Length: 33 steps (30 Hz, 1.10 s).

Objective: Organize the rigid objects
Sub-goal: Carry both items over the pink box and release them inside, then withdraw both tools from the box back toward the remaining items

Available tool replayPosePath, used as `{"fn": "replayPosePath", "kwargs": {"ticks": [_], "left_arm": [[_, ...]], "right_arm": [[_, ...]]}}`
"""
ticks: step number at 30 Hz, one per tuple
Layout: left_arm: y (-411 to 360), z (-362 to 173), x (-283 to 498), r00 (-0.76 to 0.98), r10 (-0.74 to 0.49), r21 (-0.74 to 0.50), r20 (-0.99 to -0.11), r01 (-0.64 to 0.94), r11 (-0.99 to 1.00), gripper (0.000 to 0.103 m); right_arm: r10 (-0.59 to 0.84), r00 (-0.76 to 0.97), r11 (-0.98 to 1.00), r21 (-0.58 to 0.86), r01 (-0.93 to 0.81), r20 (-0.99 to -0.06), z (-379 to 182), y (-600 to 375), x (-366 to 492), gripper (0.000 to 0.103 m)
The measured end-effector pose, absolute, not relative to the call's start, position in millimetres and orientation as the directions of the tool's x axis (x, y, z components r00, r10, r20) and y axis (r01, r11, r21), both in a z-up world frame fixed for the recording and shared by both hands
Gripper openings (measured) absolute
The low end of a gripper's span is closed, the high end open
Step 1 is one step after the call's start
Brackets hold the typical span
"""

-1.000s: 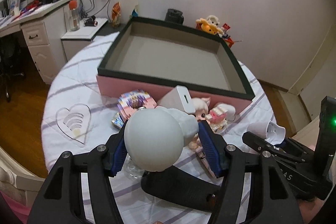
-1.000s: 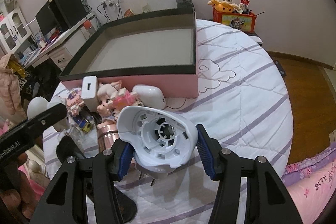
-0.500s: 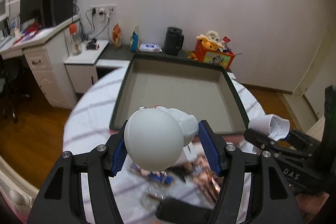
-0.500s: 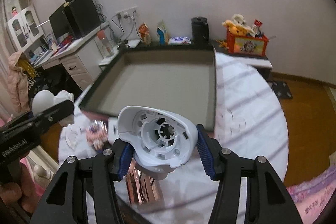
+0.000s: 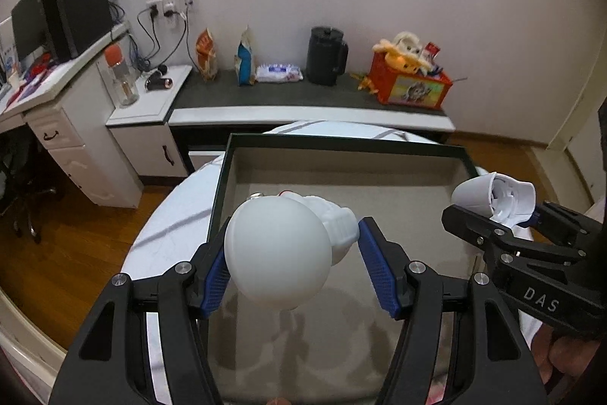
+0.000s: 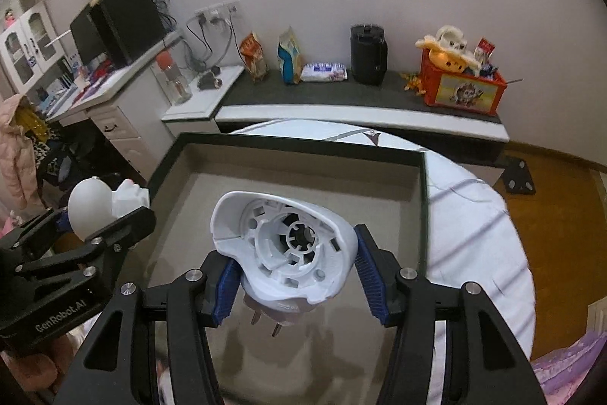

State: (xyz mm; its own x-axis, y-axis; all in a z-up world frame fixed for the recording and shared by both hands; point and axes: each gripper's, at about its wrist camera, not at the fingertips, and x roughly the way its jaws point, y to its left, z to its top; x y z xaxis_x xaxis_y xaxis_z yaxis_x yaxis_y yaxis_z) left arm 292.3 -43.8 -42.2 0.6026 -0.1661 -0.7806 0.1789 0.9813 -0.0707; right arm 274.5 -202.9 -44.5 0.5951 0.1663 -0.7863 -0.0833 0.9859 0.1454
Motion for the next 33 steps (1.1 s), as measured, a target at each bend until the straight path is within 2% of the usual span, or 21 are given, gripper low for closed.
{"fn": "replayPosePath", "kwargs": {"ticks": [6, 14, 16, 19, 21, 23, 25, 26, 27, 28, 29, 33], "left_arm": [[-56, -70, 341, 0.544, -0.157, -0.063, -0.824, 0.188, 0.98, 0.064], [-75, -96, 368, 0.495, -0.111, -0.014, -0.862, 0.194, 0.981, 0.066], [-76, -99, 368, 0.494, -0.073, 0.015, -0.867, 0.173, 0.985, 0.076], [-68, -96, 367, 0.498, -0.062, 0.013, -0.865, 0.145, 0.989, 0.083], [-62, -90, 361, 0.497, -0.093, -0.02, -0.863, 0.151, 0.988, 0.083], [-57, -83, 356, 0.514, -0.072, -0.001, -0.855, 0.138, 0.99, 0.088], [-51, -74, 346, 0.522, -0.107, -0.035, -0.846, 0.145, 0.989, 0.09], [-47, -68, 341, 0.531, -0.108, -0.04, -0.841, 0.138, 0.99, 0.091], [-42, -61, 334, 0.549, -0.1, -0.034, -0.83, 0.129, 0.991, 0.099], [-37, -54, 325, 0.567, -0.103, -0.039, -0.817, 0.124, 0.992, 0.103], [-33, -46, 317, 0.584, -0.115, -0.053, -0.804, 0.122, 0.991, 0.103], [-21, -19, 276, 0.631, -0.126, -0.06, -0.765, 0.126, 0.99, 0.103]], "right_arm": [[0.142, 0.522, 0.99, 0.131, -0.058, -0.841, -76, -203, 322, 0.056], [0.132, 0.446, 0.991, 0.134, -0.027, -0.885, -105, -210, 345, 0.057], [0.122, 0.428, 0.992, 0.122, -0.028, -0.895, -108, -209, 346, 0.057], [0.126, 0.426, 0.992, 0.126, -0.028, -0.896, -108, -211, 347, 0.058], [0.127, 0.432, 0.992, 0.123, -0.038, -0.893, -106, -210, 345, 0.062], [0.131, 0.431, 0.991, 0.124, -0.043, -0.893, -104, -207, 343, 0.067], [0.149, 0.43, 0.989, 0.146, -0.041, -0.89, -99, -207, 338, 0.07], [0.157, 0.433, 0.987, 0.153, -0.043, -0.888, -97, -207, 336, 0.075], [0.144, 0.447, 0.989, 0.144, -0.034, -0.883, -91, -206, 330, 0.091], [0.118, 0.461, 0.992, 0.124, -0.018, -0.88, -87, -206, 326, 0.098], [0.107, 0.483, 0.993, 0.119, -0.006, -0.869, -81, -209, 318, 0.103], [0.143, 0.54, 0.984, 0.175, 0.009, -0.83, -57, -220, 287, 0.103]]}}
